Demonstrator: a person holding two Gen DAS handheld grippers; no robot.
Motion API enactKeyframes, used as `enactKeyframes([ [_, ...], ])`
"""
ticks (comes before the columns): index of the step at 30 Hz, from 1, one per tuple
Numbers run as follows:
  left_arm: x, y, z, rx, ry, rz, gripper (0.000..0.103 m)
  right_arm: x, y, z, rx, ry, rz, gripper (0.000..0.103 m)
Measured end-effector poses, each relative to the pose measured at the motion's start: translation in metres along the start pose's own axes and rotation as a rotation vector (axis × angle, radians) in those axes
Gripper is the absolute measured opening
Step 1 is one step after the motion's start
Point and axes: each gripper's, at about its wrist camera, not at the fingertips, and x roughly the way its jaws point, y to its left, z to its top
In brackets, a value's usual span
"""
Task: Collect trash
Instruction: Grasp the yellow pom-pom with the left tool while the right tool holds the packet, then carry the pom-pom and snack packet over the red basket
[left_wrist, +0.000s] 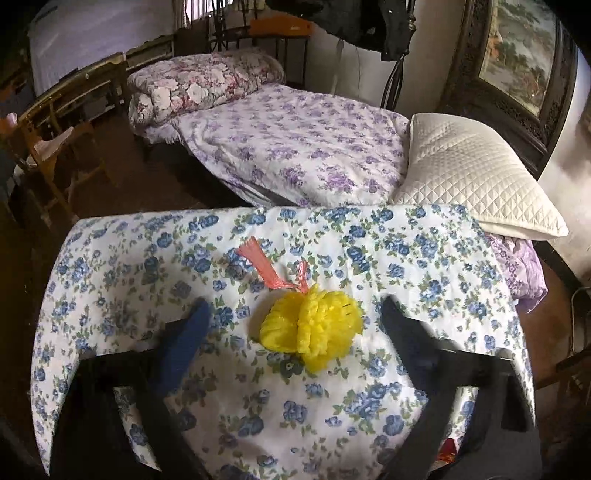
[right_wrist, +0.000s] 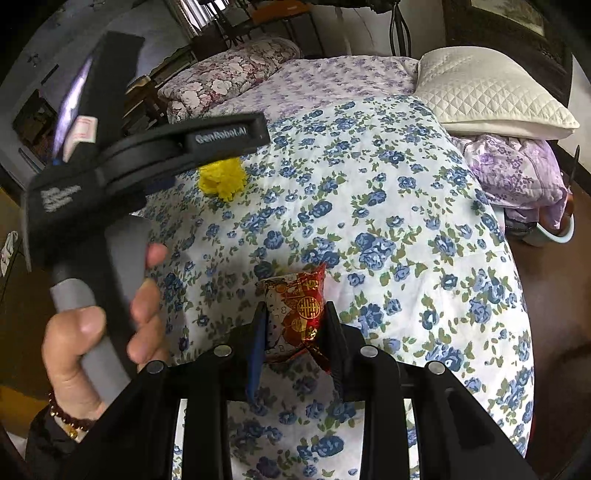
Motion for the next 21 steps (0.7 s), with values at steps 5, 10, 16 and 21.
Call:
enactKeyframes([
  [5,-0.005,0.007,-0.011,-0.013,0.012,-0.007,0.036,-0.001,0.002,0.000,0.005,0.002,0.005,0.031],
  [10,-0.046,0.021,-0.028,-0.074,-0.007,-0.034,0.036,-0.011,0.007,-0.004,0.005,-0.008,0.036,0.030],
  [16,-0.123,0.035,-0.059,-0.114,-0.068,-0.039,0.036,-0.037,0.019,-0.015,-0.003,-0.080,0.044,0.030],
  [21,-0.184,0.043,-0.097,-0.122,-0.089,-0.036,0.036,-0.059,0.023,-0.034,0.014,-0.125,0.064,0.030],
])
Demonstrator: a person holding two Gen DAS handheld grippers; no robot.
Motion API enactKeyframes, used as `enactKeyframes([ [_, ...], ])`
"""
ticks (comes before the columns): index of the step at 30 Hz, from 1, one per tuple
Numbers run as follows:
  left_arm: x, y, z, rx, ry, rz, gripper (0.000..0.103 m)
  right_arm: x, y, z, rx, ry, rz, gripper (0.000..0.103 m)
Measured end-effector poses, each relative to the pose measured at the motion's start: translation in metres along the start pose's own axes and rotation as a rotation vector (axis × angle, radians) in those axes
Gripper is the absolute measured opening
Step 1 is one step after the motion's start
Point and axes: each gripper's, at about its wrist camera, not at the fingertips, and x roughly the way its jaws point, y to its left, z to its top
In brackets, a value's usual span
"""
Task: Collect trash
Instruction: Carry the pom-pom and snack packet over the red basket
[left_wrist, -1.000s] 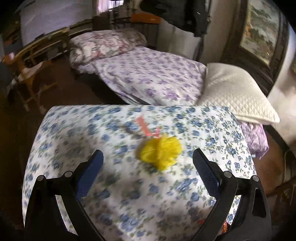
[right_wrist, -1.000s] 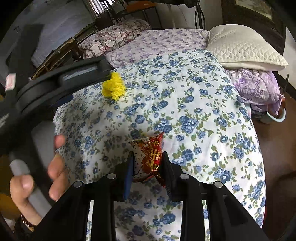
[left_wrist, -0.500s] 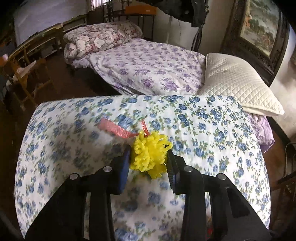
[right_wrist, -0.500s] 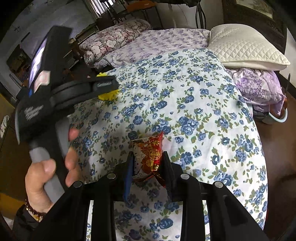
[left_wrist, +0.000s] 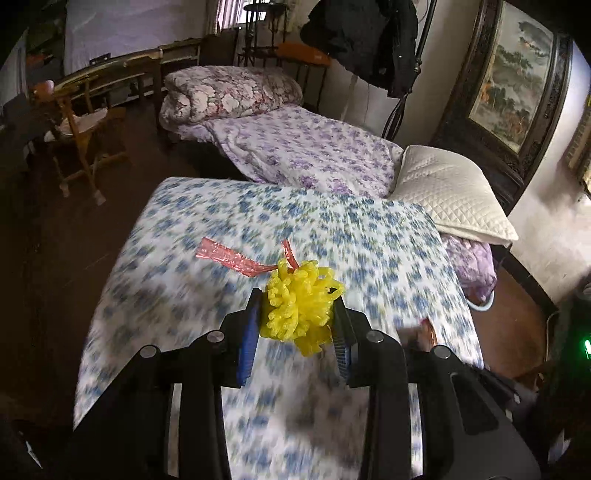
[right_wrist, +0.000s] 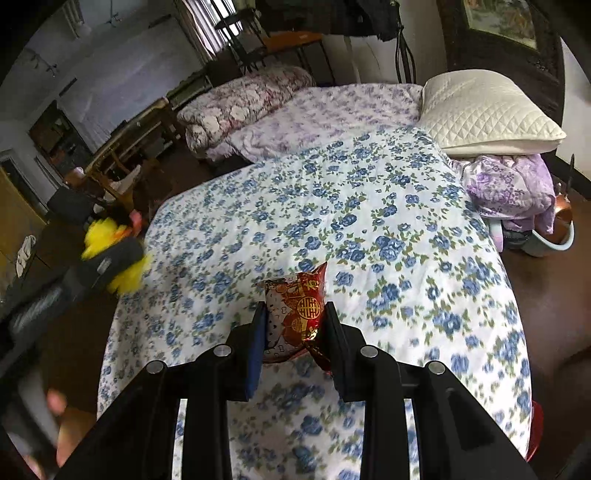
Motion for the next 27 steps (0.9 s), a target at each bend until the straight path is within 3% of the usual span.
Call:
enactKeyframes([
  [5,-0.047,-0.001,-0.026,0.032,-0.012,0.008,0.036,-0.043,0.005,-0.017,0.017,-0.056,0.037,0.030],
  [12,-0.085,-0.026,-0.042,0.075,-0.049,-0.028,0.036,-0.096,-0.004,-0.039,-0.002,-0.105,0.011,0.030],
  [20,-0.102,-0.090,-0.064,0.162,-0.057,-0.094,0.036,-0.153,-0.043,-0.067,-0.011,-0.145,-0.027,0.030],
  [27,-0.093,-0.176,-0.100,0.280,0.004,-0.188,0.036,-0.204,-0.118,-0.104,0.029,-0.150,-0.112,0.030],
])
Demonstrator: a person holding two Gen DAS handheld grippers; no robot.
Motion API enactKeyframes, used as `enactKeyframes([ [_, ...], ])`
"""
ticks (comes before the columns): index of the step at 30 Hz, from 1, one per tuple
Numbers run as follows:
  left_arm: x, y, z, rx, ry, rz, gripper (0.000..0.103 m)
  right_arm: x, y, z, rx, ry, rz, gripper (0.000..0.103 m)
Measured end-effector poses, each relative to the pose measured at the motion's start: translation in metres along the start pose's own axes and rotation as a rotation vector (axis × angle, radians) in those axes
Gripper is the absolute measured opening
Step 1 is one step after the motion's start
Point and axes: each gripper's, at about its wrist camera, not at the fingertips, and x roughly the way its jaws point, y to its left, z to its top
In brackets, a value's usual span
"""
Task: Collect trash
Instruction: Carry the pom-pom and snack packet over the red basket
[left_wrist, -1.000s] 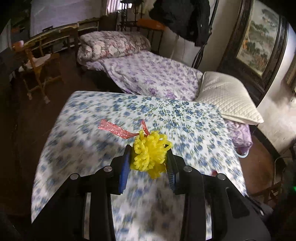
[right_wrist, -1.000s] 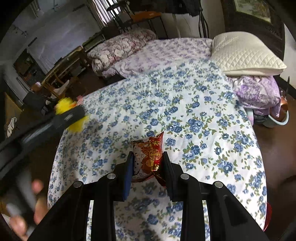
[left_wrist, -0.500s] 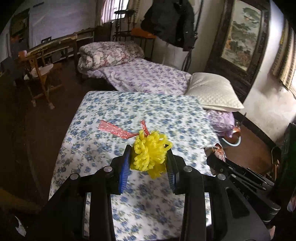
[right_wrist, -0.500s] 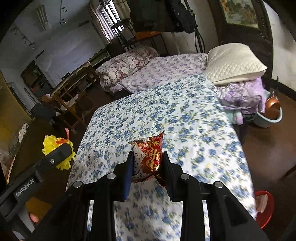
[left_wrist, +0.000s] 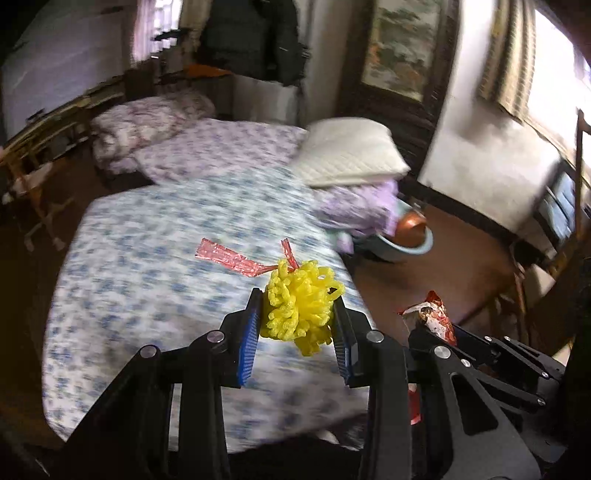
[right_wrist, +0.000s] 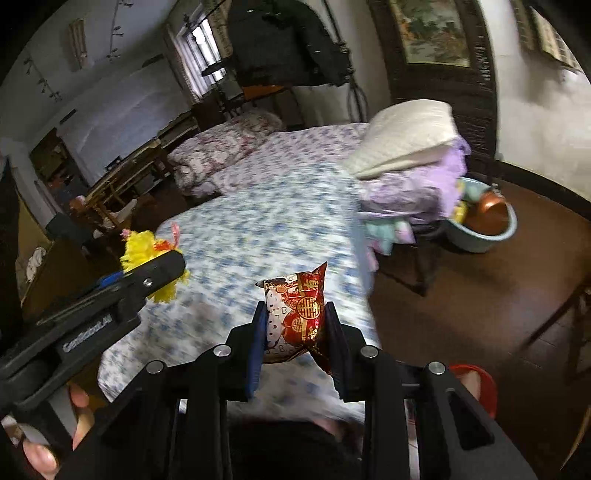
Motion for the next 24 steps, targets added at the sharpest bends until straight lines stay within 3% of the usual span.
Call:
enactKeyframes([
  [7,0.048,-0.109,-0.025,0.142,0.097,-0.107,0.036,-0.025,-0.117,-0.057,0.129,0.072,-0.181,0.031],
  [12,0.101,-0.174,-0.034,0.158,0.192,-0.191,0.036,-0.014,-0.182,-0.090,0.262,0.140,-0.230,0.031],
  [18,0.163,-0.200,-0.071,0.197,0.336,-0.221,0.036,0.024,-0.213,-0.114,0.311,0.227,-0.229,0.031],
  [21,0.188,-0.195,-0.083,0.157,0.442,-0.262,0.036,0.051,-0.227,-0.127,0.348,0.294,-0.224,0.031],
  [24,0.197,-0.189,-0.081,0.120,0.462,-0.286,0.036,0.074,-0.235,-0.142,0.374,0.343,-0.216,0.031],
])
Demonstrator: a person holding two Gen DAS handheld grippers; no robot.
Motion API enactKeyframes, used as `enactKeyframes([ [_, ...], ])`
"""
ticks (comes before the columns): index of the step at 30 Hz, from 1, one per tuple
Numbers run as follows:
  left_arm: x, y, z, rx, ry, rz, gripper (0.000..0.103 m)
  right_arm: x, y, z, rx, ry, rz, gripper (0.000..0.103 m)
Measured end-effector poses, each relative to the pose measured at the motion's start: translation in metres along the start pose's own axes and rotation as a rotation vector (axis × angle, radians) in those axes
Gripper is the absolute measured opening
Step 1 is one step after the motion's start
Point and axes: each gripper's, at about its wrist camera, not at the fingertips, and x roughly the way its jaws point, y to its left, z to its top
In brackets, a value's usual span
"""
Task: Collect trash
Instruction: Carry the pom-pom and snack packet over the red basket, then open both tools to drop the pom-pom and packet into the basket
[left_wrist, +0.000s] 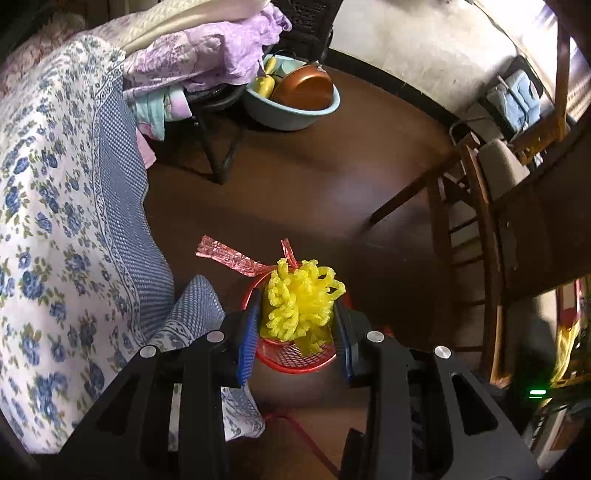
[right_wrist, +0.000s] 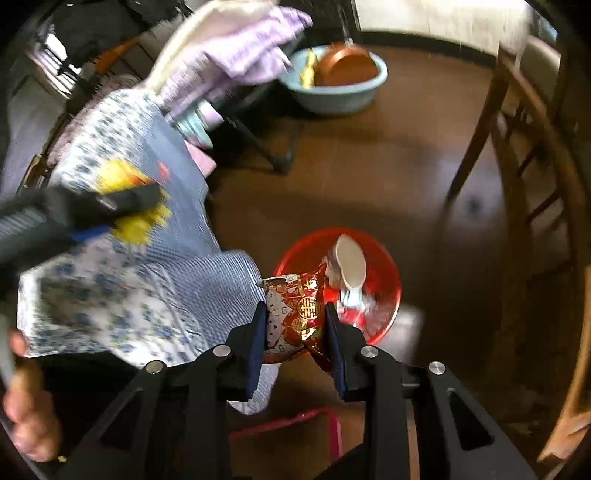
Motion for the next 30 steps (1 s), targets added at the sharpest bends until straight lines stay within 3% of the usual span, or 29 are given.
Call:
enactKeyframes([
  [4,0.003,-0.002,0.001,0.001,0.005,-0.003,0.036,0.020,-0.005,-0.003,0.004,0.020,-0.029,0.037],
  [6,0.006,-0.008,0.000,0.025,0.003,0.010,0.036,0.022,-0.006,-0.003,-0.002,0.015,-0.050,0.052],
  [9,0.014,-0.017,-0.003,0.049,0.016,0.030,0.036,0.022,-0.012,-0.004,0.001,0.011,-0.067,0.060],
  [17,0.065,-0.024,-0.016,0.031,0.132,0.083,0.037,0.012,-0.045,-0.029,0.011,0.084,-0.102,0.062],
  [24,0.124,-0.036,-0.041,0.023,0.317,0.058,0.037,0.014,-0.070,-0.049,0.062,0.114,-0.102,0.063],
  [28,0.132,-0.040,-0.044,0.048,0.340,0.070,0.040,0.017,-0.074,-0.049,0.074,0.116,-0.096,0.063],
  [30,0.130,-0.040,-0.042,0.051,0.331,0.065,0.050,0.017,-0.075,-0.048,0.075,0.116,-0.093,0.063],
])
